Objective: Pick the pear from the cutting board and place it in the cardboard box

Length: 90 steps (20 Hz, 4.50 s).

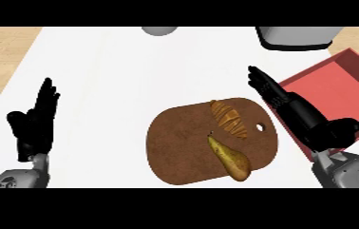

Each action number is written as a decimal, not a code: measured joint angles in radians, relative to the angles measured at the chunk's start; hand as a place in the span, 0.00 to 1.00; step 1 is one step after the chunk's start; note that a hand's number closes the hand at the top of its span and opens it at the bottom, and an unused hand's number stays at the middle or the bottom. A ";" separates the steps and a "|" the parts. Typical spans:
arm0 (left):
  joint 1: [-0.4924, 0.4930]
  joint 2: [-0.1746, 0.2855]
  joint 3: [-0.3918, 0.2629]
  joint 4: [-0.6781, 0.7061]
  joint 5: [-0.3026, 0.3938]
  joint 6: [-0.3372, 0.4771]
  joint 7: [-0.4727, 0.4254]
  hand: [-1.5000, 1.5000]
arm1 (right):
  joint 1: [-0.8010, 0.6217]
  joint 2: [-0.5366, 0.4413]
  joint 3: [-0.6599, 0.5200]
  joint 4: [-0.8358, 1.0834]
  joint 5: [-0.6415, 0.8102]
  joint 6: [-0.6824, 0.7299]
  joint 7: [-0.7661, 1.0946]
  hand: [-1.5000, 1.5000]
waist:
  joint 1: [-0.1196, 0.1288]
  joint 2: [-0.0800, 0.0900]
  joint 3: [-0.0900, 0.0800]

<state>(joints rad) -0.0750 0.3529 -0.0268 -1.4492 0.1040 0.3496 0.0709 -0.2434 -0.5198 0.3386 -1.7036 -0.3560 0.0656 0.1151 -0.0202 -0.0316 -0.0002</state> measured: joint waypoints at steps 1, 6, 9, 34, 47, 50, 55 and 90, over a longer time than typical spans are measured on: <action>-0.010 0.001 -0.005 -0.006 -0.003 -0.012 -0.001 0.50 | 0.018 -0.002 -0.004 -0.008 0.017 -0.001 -0.011 0.00 | 0.003 0.006 0.000; -0.073 0.002 -0.124 -0.064 -0.024 -0.131 -0.009 0.50 | 0.134 0.033 0.102 -0.034 0.211 -0.100 -0.092 0.00 | -0.017 0.020 0.001; -0.074 -0.007 -0.163 -0.070 -0.021 -0.166 -0.011 0.50 | 0.110 -0.011 0.078 -0.052 0.328 -0.153 -0.151 0.00 | -0.057 0.002 0.003; -0.145 -0.057 -0.245 -0.053 -0.023 -0.319 -0.020 0.50 | 0.588 -0.230 0.445 -0.632 1.527 -0.095 0.272 0.00 | 0.001 0.028 -0.002; -0.140 -0.106 -0.208 -0.061 -0.073 -0.371 -0.012 0.50 | 0.418 0.084 0.475 -0.428 1.562 0.094 0.369 0.00 | 0.020 0.031 0.000; -0.135 -0.118 -0.196 -0.057 -0.090 -0.378 -0.018 0.50 | 0.393 0.118 0.444 -0.371 1.556 0.110 0.362 0.00 | 0.020 0.031 0.000; -0.118 -0.137 -0.185 -0.081 -0.117 -0.397 -0.011 0.50 | 0.360 0.164 0.406 -0.290 1.560 0.105 0.326 0.00 | 0.020 0.031 0.000; -0.082 -0.243 -0.091 -0.125 -0.225 -0.499 0.011 0.50 | 0.285 0.325 0.258 0.076 1.707 0.043 0.174 0.00 | 0.021 0.026 -0.004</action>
<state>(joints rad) -0.1566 0.1098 -0.1181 -1.5741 -0.1209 -0.1494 0.0822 0.0419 -0.1951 0.5969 -1.6273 1.3508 0.1089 0.2887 0.0006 -0.0053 -0.0047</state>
